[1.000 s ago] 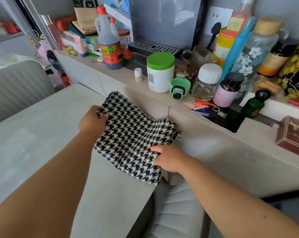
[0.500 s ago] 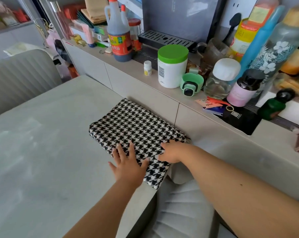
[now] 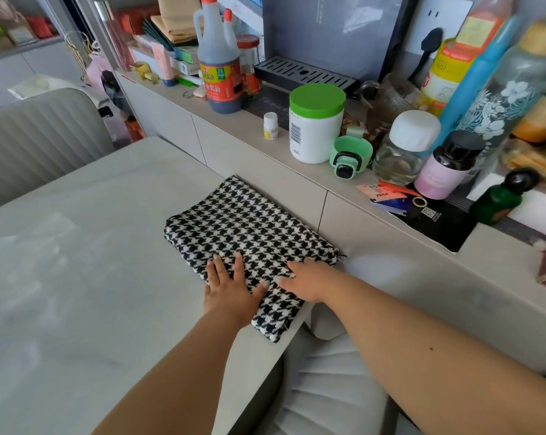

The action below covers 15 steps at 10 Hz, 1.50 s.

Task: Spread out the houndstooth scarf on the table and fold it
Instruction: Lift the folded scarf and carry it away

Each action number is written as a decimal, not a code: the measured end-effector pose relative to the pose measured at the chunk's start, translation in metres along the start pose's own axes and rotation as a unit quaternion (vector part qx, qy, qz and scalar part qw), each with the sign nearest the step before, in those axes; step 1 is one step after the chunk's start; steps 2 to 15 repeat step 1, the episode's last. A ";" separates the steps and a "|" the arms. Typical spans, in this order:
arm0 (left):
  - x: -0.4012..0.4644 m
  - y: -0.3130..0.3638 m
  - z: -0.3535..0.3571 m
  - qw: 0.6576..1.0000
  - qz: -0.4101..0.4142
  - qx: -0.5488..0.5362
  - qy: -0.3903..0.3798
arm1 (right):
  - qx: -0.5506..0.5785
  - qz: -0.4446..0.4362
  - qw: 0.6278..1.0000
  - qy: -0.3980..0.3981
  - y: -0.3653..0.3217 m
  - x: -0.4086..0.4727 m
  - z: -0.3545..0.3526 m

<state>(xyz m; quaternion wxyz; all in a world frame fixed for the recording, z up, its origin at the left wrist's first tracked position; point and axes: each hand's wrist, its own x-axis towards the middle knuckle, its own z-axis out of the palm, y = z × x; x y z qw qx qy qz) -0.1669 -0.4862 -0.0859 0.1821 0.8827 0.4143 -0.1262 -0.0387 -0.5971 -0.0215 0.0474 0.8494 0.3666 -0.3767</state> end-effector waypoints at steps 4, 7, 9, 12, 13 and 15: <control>0.000 0.000 0.000 1.000 -0.004 0.012 -0.001 | 0.076 -0.009 0.994 0.075 0.002 -0.009 -0.006; 0.000 0.000 0.000 1.000 -0.004 0.012 -0.001 | 0.076 -0.009 0.994 0.075 0.002 -0.009 -0.006; 0.000 0.000 0.000 1.000 -0.004 0.012 -0.001 | 0.076 -0.009 0.994 0.075 0.002 -0.009 -0.006; 0.000 0.000 0.000 1.000 -0.004 0.012 -0.001 | 0.076 -0.009 0.994 0.075 0.002 -0.009 -0.006; 0.000 0.000 0.000 1.000 -0.004 0.012 -0.001 | 0.076 -0.009 0.994 0.075 0.002 -0.009 -0.006; 0.000 0.000 0.000 1.000 -0.004 0.012 -0.001 | 0.076 -0.009 0.994 0.075 0.002 -0.009 -0.006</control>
